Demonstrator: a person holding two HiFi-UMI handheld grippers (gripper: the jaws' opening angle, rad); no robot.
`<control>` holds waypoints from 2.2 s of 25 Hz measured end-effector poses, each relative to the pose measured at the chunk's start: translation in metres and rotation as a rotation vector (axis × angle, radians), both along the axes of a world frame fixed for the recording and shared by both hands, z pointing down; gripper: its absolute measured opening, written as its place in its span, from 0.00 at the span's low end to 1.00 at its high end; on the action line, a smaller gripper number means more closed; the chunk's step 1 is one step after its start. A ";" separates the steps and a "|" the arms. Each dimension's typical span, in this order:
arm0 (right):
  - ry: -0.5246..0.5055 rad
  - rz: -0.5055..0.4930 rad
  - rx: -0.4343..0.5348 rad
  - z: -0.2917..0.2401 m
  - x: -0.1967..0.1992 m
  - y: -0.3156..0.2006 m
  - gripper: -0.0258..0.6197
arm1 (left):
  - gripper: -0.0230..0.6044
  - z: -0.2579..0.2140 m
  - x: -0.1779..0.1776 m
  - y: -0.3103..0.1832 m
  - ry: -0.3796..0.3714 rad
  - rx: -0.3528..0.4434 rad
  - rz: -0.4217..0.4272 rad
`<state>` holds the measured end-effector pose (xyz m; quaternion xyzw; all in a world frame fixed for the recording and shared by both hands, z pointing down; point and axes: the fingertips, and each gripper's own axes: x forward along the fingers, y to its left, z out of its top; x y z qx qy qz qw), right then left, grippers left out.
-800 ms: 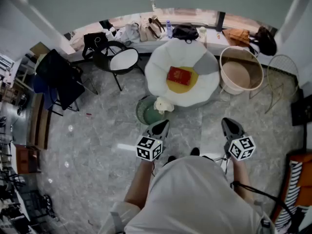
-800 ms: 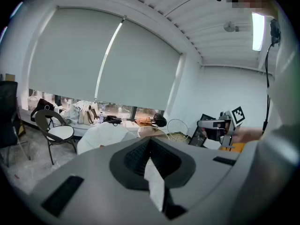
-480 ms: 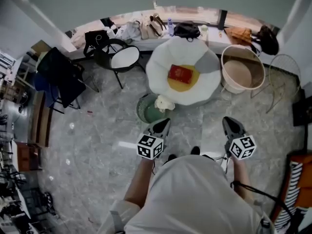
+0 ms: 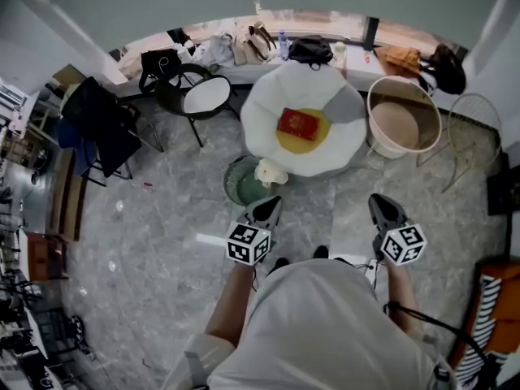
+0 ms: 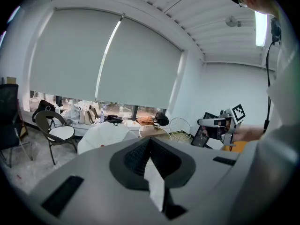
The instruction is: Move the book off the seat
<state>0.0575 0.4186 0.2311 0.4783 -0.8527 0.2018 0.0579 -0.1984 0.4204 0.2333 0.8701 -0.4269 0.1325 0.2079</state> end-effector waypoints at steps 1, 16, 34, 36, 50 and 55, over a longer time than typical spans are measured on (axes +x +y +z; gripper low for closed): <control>0.003 -0.006 -0.001 0.000 0.004 -0.002 0.11 | 0.04 0.001 0.003 -0.002 -0.001 -0.001 -0.005; 0.039 -0.064 -0.045 0.019 0.064 -0.043 0.12 | 0.04 0.022 0.050 -0.036 -0.008 -0.035 -0.062; 0.040 -0.017 -0.132 0.048 0.048 -0.156 0.12 | 0.04 0.061 0.027 -0.156 -0.005 -0.100 -0.037; 0.046 -0.011 -0.134 0.044 0.043 -0.185 0.12 | 0.04 0.062 0.023 -0.184 0.000 -0.108 -0.024; 0.006 0.016 -0.244 0.074 -0.018 -0.358 0.12 | 0.04 0.084 -0.020 -0.347 0.005 -0.132 -0.021; 0.013 -0.039 -0.285 0.093 -0.031 -0.391 0.12 | 0.04 0.097 -0.023 -0.374 0.037 -0.161 -0.049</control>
